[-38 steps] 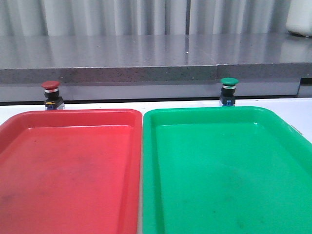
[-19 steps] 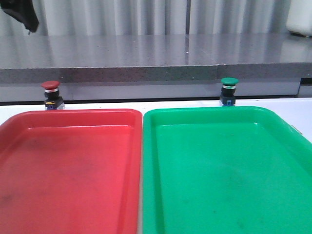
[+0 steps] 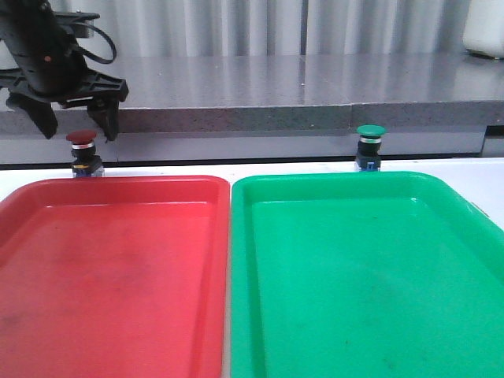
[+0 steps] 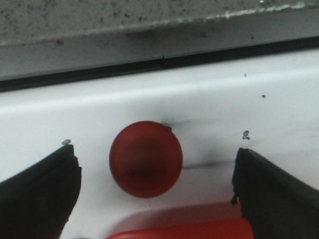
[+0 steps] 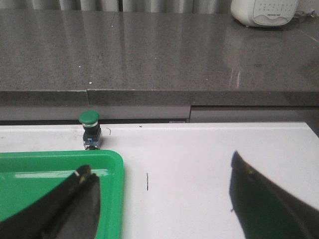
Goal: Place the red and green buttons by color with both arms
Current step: 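Lower the open left gripper over the red-capped button and close, then lift the red button with the left gripper and lower into red tray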
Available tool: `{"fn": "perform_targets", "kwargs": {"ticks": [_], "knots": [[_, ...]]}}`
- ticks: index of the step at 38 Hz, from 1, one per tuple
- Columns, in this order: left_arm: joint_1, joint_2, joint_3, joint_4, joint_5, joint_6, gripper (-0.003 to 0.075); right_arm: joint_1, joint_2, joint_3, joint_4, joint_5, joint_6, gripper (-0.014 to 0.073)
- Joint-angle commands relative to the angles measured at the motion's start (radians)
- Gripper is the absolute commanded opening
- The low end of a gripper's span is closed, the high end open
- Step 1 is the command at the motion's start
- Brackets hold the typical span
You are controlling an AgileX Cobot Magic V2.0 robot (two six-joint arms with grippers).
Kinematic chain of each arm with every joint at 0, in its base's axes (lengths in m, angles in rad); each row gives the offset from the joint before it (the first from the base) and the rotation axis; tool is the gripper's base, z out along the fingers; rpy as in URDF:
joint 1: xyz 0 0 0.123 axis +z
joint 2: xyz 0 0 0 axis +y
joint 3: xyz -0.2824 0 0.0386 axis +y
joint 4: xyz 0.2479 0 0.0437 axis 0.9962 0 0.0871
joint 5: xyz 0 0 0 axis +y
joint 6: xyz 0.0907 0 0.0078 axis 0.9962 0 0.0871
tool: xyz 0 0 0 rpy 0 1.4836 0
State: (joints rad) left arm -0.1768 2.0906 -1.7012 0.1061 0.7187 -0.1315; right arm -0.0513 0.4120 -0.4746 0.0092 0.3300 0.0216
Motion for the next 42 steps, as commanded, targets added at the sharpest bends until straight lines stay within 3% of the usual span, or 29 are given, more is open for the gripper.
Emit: {"fn": "perform_targets", "kwargs": {"ticks": [1,6,9,18,23,32,38,42], "knots": [[-0.009,-0.034,-0.05,0.034,-0.058,-0.003,0.0585,-0.006,0.013,-0.037,-0.009,-0.075,0.0,0.0561],[-0.009,-0.017,-0.054,0.034,-0.087,-0.003,0.0582,-0.006,0.013,-0.037,-0.009,-0.075,0.0,0.0561],[-0.009,-0.015,-0.054,0.034,-0.089,-0.003,0.0541,-0.006,0.013,-0.037,-0.009,-0.075,0.0,0.0561],[-0.009,-0.015,-0.054,0.034,-0.087,-0.003,0.019,-0.006,0.013,-0.037,-0.009,-0.075,0.0,0.0561],[-0.009,-0.023,-0.058,0.034,-0.07,-0.003,0.0057,-0.006,0.013,-0.037,-0.009,-0.075,0.0,0.0561],[-0.01,-0.208,0.007,-0.006,-0.085,-0.011,0.0029,-0.006,0.013,-0.037,-0.009,-0.075,0.0,0.0561],[-0.063,-0.438,0.292,-0.031,-0.176,-0.011,0.0029,-0.006,0.013,-0.037,-0.009,-0.075,0.0,0.0561],[-0.153,-0.583,0.514,-0.033,-0.206,-0.016,0.0029,-0.006,0.013,-0.037,-0.009,-0.075,0.0,0.0561]]}}
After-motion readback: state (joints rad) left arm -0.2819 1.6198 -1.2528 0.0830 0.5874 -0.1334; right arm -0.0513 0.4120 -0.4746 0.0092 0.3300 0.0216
